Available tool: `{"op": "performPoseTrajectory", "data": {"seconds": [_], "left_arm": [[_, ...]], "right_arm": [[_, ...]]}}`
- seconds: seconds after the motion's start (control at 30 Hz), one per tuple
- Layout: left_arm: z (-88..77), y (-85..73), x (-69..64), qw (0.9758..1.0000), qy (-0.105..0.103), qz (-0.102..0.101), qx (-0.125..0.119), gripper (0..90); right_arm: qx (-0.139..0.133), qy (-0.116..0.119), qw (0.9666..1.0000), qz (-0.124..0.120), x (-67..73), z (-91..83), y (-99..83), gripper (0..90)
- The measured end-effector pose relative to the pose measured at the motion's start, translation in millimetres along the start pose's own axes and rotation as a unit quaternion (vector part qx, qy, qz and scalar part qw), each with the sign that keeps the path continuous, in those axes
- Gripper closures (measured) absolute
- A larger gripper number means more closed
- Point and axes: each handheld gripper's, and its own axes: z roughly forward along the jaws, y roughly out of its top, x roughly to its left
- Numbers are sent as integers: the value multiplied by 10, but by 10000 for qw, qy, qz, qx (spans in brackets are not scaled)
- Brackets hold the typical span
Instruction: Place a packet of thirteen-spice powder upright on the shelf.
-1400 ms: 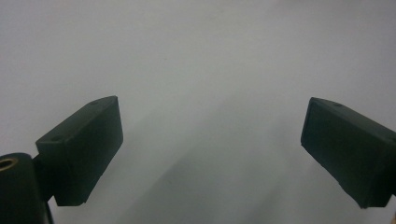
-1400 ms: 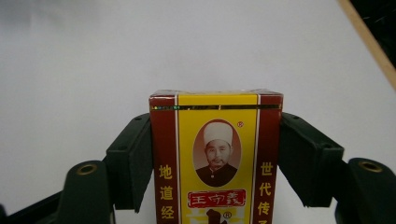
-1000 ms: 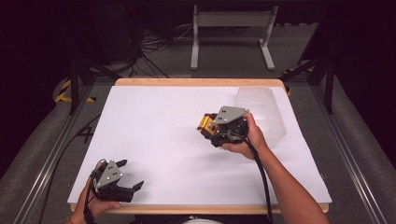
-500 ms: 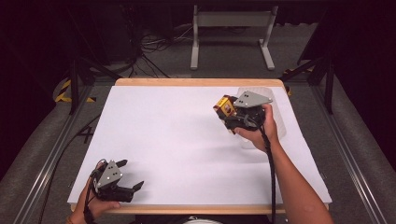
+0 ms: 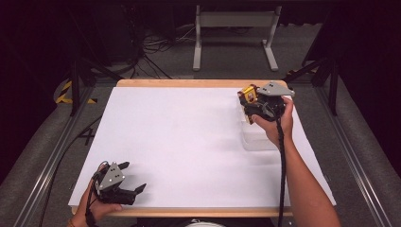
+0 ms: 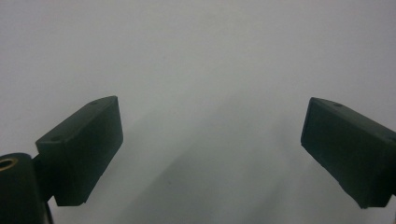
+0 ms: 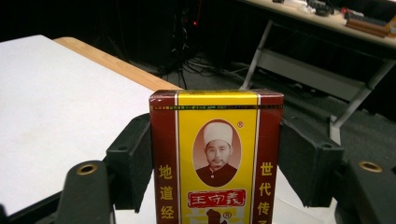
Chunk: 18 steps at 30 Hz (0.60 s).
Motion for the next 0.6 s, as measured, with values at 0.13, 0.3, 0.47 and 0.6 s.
{"op": "performPoseTrajectory", "data": {"seconds": [0.13,0.3,0.47,0.6], "left_arm": [[2,0,2,10000,7,2,-10,64],[2,1,1,10000,6,15,-3,63],[-9,-7,20,10000,17,1,-36,64],[-14,-6,11,10000,3,-3,-28,64]], "right_arm": [[103,-158,9998,112,-87,51,-44,328],[141,-299,9990,289,-151,102,-94,328],[266,-619,9967,453,-228,168,-160,328],[296,-723,9951,599,-268,196,-201,328]]}}
